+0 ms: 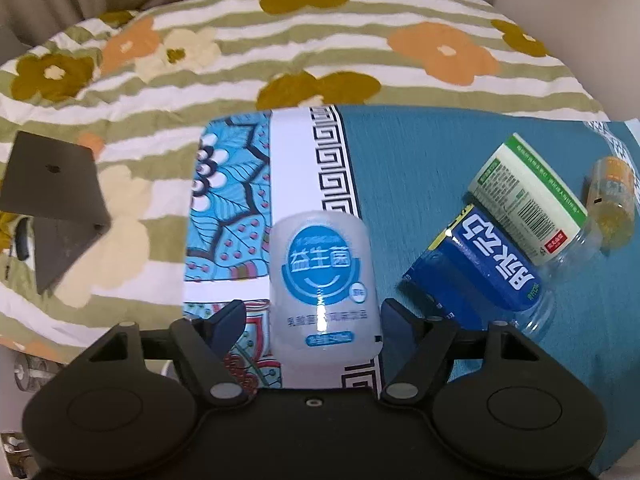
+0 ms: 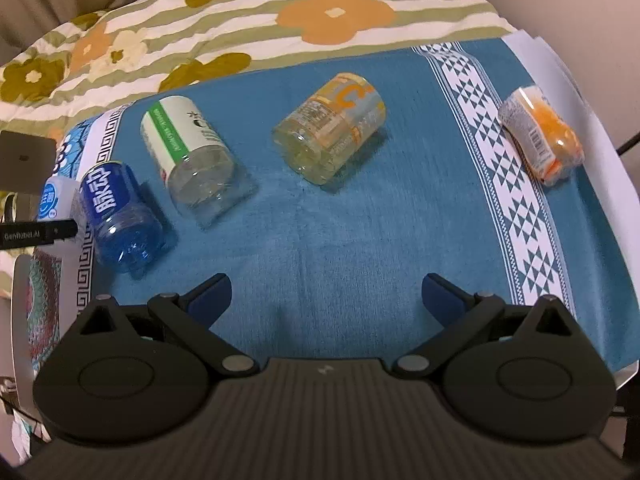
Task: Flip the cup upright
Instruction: 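Move the left gripper to the white blue-labelled cup and grasp it, then lift the cup with the left gripper, set it down, open the gripper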
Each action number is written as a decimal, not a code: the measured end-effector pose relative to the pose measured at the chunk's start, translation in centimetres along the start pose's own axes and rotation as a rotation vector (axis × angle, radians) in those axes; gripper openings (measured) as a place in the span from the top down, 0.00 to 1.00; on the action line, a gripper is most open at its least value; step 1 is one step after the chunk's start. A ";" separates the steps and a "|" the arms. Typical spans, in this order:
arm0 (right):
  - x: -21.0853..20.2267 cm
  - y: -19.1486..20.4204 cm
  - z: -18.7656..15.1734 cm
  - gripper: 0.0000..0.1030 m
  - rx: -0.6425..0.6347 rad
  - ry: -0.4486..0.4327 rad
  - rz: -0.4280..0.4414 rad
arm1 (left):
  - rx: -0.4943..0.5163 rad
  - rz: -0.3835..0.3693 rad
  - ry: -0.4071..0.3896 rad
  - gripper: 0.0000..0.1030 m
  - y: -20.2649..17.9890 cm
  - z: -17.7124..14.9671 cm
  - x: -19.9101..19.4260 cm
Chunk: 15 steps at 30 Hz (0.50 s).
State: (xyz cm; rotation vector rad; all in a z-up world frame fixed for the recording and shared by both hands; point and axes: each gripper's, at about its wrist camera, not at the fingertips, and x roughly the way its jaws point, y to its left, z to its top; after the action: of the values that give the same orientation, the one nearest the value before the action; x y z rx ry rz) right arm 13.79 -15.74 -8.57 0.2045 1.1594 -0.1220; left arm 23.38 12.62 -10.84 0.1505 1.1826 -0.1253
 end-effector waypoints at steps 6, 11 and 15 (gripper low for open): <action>0.8 0.1 0.3 0.00 0.020 0.015 -0.007 | 0.012 -0.031 0.002 0.37 0.0 0.1 0.5; 0.9 0.3 0.5 0.00 0.017 0.014 0.004 | -0.001 -0.031 -0.006 0.37 0.2 0.0 0.3; 0.6 0.2 0.6 0.00 0.004 0.005 0.012 | -0.005 -0.014 -0.027 0.37 -0.1 -0.4 -0.6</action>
State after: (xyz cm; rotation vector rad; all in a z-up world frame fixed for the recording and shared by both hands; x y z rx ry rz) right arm 14.62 -15.67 -8.83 0.2149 1.1629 -0.1133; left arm 22.75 12.58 -10.47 0.1359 1.1575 -0.1359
